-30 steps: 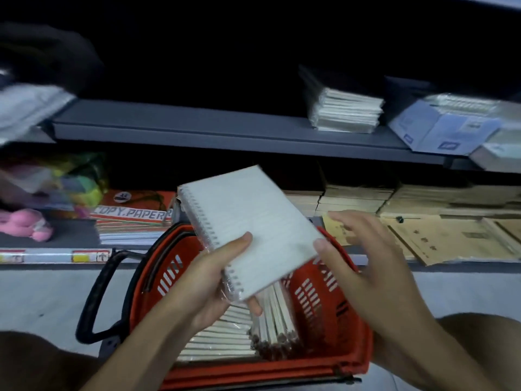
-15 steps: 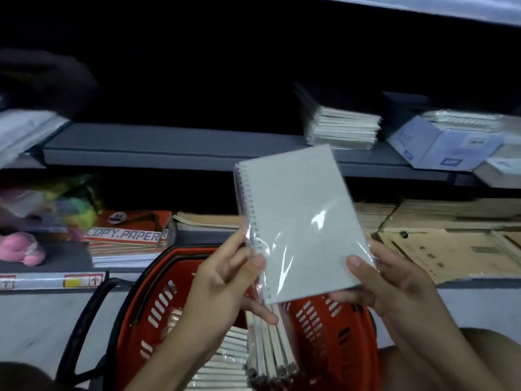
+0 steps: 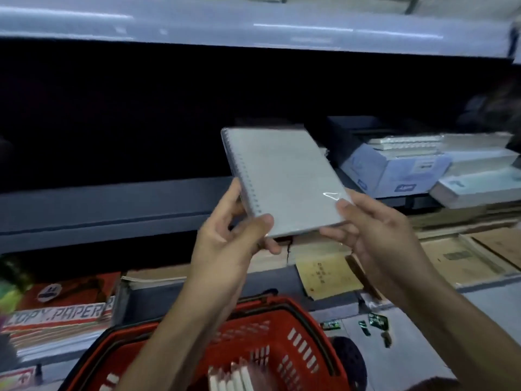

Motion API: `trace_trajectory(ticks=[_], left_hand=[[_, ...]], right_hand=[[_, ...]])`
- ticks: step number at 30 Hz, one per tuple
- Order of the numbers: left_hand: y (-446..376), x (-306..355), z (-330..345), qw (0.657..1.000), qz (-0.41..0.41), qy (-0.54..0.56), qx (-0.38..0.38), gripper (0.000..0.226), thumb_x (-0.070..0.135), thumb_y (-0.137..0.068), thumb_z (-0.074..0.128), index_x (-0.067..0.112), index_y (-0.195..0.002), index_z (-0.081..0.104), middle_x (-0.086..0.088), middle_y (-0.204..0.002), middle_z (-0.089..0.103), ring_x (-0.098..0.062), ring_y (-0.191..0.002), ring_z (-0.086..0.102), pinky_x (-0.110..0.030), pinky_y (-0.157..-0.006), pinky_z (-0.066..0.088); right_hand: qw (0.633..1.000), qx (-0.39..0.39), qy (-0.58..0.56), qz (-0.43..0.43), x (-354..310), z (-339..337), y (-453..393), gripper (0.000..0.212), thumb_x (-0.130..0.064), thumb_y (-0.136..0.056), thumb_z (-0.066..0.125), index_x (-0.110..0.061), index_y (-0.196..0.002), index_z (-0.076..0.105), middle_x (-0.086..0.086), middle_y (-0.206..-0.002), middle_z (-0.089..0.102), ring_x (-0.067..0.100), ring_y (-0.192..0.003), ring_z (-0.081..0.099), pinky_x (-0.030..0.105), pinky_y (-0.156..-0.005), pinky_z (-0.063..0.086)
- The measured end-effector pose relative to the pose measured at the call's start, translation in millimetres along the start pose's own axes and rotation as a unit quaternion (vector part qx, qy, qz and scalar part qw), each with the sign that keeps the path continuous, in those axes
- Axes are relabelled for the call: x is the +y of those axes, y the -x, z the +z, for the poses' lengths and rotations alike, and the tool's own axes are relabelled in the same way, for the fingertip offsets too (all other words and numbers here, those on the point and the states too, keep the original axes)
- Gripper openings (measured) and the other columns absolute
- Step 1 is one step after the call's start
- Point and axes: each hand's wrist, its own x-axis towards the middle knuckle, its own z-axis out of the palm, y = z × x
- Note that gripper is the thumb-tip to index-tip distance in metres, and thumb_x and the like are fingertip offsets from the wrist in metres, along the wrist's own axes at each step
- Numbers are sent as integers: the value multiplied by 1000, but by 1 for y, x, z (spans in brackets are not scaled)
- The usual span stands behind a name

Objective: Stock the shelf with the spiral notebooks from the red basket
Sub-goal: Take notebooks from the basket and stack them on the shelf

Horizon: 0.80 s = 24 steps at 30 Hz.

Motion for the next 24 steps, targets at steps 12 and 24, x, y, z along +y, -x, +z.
trace_trajectory(ticks=[12,24], left_hand=[[-142,-1,31,972,25,-131,193,36,14,-94,70,8,-128,62,-1,-104,65,-10,-64,71,-24,-76,59],[-153,-24,24,931,103,-267,226,28,24,-86,78,16,-112,74,6,-103,65,-6,-75,62,-9,-69,52]], right_hand=[[997,82,0,8,-4,16,-152,28,-21,-92,73,-3,-113,70,16,-103,69,17,-60,74,20,-66,60],[975,166,96,-107,24,8,-157,17,-24,-91,74,-18,-106,72,8,-73,65,9,-50,55,27,-51,51]])
